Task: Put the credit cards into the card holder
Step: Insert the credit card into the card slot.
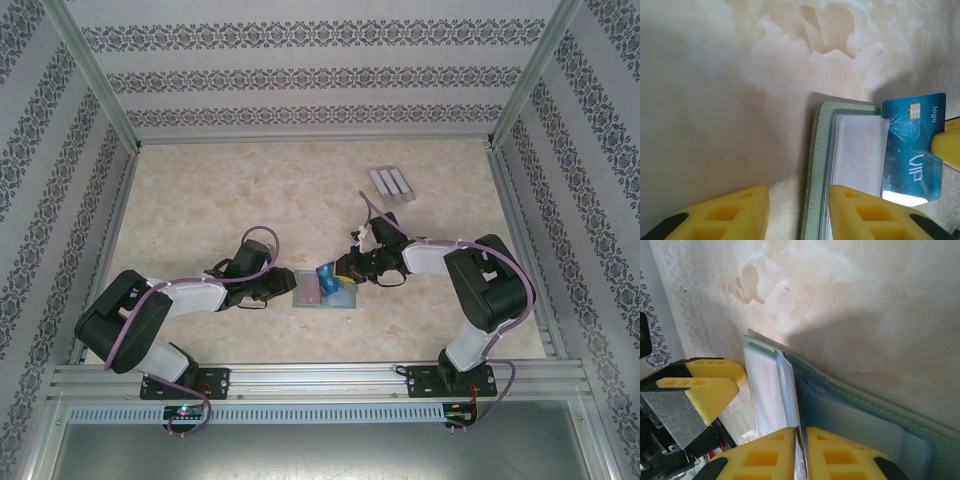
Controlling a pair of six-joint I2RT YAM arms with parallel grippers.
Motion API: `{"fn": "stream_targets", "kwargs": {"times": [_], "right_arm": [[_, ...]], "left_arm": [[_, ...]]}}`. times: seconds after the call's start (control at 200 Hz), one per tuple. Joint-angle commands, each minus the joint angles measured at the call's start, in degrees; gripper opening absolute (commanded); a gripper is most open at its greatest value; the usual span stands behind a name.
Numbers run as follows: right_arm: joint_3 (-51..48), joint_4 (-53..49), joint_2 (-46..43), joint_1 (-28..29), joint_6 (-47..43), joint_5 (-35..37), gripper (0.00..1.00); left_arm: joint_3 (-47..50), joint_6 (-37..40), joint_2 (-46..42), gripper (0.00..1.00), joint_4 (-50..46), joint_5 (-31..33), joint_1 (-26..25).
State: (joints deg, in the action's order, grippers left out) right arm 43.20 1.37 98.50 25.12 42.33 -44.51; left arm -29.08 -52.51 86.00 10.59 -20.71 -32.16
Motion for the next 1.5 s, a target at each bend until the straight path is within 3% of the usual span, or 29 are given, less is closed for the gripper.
{"fn": "stream_targets", "kwargs": {"times": [0.0,0.2,0.44,0.999,1.494], "right_arm": [[-0.81,2.83,0.83,1.62,3.6,1.45,0.15],[-2.67,4.26,-0.65,3.08,5.48,3.9,0.11],[-2.42,1.99,-0.15,3.05,1.32,2.02,0.03],[-3.78,-1.24,-3.31,0.45,-3.86,-1.4,0.02],[-1.48,1.71,1.52,3.17,-2.54,-4.07,0.03]], "left_arm": [[2.19,1.87,5.53,0.38,0.89,1.87,-1.85],[1.52,2.17,5.59,0.38,0.05,2.02,-1.85],[1.24,2.26,6.14,0.37,0.13,1.65,-1.85],[0.06,1.62,8.4,0.28,-1.3,1.87,-1.94],[-1.46,1.97,9.7,0.24,-2.55,1.83,-2.45]]}}
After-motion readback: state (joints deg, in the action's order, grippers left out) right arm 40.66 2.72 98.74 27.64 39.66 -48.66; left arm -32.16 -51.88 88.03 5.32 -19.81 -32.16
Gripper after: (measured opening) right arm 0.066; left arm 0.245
